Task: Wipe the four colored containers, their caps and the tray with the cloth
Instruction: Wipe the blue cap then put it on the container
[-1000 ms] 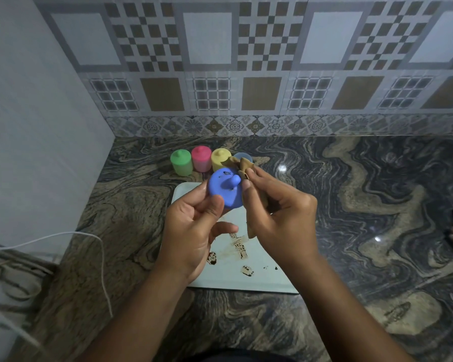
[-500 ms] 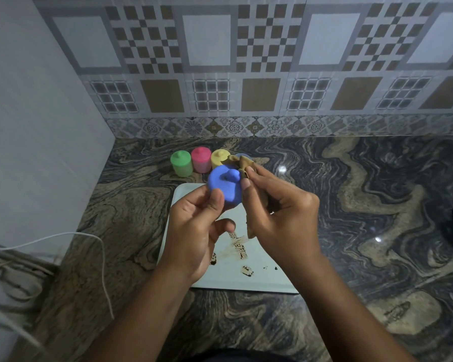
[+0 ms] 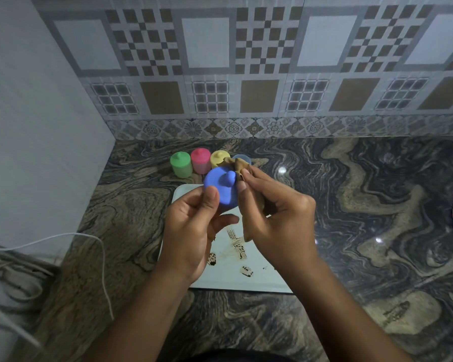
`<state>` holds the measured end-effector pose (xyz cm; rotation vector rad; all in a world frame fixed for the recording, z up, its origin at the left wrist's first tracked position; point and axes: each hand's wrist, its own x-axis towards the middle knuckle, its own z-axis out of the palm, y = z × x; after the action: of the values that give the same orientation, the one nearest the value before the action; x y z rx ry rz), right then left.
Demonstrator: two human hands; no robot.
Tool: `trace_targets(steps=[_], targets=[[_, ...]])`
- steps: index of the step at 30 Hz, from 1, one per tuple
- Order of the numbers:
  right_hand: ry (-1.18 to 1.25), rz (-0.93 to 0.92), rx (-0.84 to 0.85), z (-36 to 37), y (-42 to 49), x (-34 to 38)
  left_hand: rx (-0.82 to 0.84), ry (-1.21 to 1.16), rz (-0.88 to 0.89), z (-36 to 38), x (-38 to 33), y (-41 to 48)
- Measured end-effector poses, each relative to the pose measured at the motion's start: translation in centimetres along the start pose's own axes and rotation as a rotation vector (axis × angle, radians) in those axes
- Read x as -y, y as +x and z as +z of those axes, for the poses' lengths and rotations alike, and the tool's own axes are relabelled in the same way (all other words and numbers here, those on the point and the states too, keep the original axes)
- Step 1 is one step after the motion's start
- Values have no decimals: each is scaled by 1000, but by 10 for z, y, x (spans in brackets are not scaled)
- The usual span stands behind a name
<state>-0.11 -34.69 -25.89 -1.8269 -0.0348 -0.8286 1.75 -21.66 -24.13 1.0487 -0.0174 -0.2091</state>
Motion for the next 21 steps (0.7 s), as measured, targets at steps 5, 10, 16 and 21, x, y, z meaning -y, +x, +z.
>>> trace_targets(steps=[5,10,16,21], targets=[[4,19,11,-3,0,-1,-30,50,-60,6,-4,3],[34,66,14,-3,-1,-2,46,13,-11,5,-3,2],[18,35,11,-6,5,3,13,61,-20,4,-6,-2],[29,20,35,-7,3,4,-20,34,-64,9,-10,2]])
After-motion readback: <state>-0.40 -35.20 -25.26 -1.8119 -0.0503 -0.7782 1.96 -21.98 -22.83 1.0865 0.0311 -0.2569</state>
